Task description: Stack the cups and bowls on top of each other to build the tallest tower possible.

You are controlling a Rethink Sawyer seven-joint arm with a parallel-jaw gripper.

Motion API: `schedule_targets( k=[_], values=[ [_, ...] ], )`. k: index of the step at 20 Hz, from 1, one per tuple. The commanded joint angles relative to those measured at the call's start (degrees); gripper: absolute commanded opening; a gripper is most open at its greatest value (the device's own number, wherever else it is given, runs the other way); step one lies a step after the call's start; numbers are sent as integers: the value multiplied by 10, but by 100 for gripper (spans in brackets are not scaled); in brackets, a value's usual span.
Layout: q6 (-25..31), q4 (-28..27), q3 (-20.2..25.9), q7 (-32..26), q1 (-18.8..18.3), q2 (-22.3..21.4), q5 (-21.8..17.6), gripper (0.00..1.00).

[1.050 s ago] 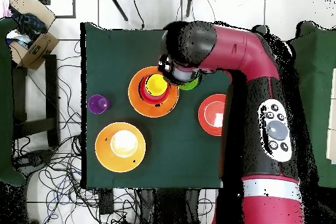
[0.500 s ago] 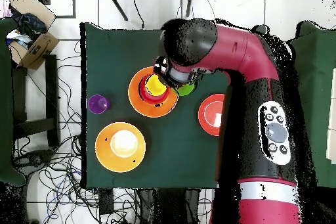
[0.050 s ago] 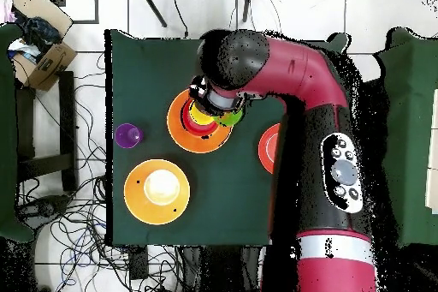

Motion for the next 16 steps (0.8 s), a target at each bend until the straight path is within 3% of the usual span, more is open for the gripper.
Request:
schedule_targets(
  k=[1, 8, 16],
  values=[
    [-47, 58, -4, 114, 28, 29, 9, 0],
    [-38, 25, -17, 129, 38, 46, 13, 0],
    [-44, 45, -26, 137, 49, 42, 25, 0]
  ],
)
